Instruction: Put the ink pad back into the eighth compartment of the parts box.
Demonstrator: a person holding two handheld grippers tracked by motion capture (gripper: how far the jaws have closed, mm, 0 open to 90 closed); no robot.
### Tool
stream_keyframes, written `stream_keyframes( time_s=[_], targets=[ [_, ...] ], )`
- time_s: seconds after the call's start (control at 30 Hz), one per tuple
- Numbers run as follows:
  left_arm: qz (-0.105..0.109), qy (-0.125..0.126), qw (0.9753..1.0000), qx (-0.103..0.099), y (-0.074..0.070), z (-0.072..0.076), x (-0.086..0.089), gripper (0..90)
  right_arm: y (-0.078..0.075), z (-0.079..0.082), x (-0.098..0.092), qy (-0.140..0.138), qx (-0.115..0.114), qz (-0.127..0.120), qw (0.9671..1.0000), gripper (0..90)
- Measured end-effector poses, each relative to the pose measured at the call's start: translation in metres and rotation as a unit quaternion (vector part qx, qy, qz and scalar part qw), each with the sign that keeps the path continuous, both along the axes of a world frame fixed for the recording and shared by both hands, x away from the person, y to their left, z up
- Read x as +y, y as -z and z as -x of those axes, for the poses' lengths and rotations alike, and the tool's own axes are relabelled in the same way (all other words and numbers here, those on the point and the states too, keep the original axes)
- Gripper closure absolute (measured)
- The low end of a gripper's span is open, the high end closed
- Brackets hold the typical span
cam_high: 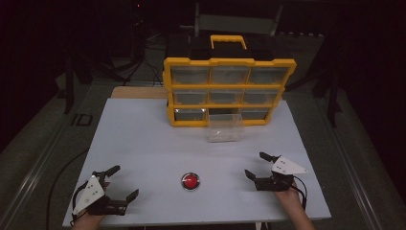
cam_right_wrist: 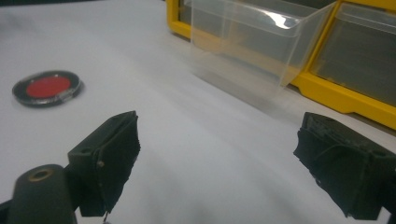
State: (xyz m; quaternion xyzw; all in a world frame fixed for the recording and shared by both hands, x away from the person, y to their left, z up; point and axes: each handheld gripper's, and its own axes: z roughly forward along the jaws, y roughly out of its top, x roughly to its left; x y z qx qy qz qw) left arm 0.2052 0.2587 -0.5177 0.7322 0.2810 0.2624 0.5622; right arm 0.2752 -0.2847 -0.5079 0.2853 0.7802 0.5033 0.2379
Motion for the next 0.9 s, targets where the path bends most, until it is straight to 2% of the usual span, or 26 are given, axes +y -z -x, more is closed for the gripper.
stream_keyframes(
  time_s=[0.47,0.7,0.87,0.9],
  targets=[
    [0.004,0.003,1.0000,0.002,-0.005,0.000,-0.001,0.0,-0.005,0.003,-0.001,0.004,-0.009,-0.009,0.9999,12.9],
    [0.013,0.018,0.9997,0.010,-0.021,-0.002,-0.005,0.0,-0.007,0.004,0.000,-0.001,-0.012,-0.011,0.9999,12.9],
    [-0.001,0.035,0.9992,0.018,-0.035,-0.005,-0.011,0.0,-0.007,0.005,0.002,-0.007,-0.012,-0.008,0.9999,12.9],
    [0.002,0.038,0.9991,0.021,-0.038,-0.006,-0.012,0.0,-0.008,0.005,0.002,-0.009,-0.013,-0.008,0.9998,12.9]
  ],
)
